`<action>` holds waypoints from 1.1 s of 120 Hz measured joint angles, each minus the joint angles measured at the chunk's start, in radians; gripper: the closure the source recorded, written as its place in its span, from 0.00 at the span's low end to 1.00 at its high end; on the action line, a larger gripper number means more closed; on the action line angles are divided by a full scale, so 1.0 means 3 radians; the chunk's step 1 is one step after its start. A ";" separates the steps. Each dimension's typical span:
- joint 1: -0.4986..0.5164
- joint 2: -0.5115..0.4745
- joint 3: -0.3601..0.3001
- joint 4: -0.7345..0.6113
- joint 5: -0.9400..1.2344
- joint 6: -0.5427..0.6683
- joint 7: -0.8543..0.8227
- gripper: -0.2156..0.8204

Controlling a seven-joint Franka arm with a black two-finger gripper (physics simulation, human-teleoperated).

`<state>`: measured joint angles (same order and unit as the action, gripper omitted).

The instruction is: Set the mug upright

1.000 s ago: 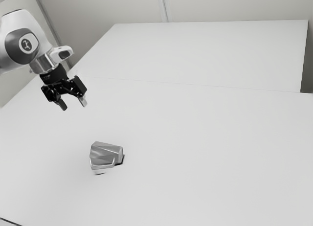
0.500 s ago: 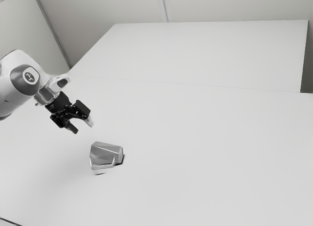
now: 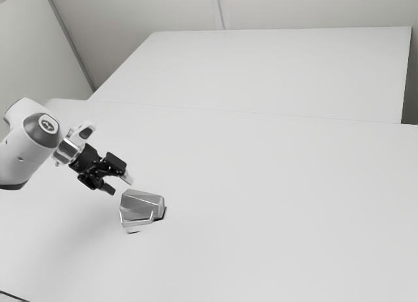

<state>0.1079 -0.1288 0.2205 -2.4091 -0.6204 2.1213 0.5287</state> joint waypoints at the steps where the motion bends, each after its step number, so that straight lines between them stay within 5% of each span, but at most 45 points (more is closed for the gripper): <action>1: 0.0005 0.0004 0.0000 -0.0007 -0.0015 0.0007 0.0012 0.24; 114: 0.0016 0.0269 -0.0004 -0.0387 -0.1566 0.0223 0.1209 0.25; 132: 0.0026 0.0288 -0.0004 -0.0406 -0.1725 0.0148 0.1357 0.47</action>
<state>0.1159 -0.0424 0.2193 -2.5310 -1.1378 2.1656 0.9359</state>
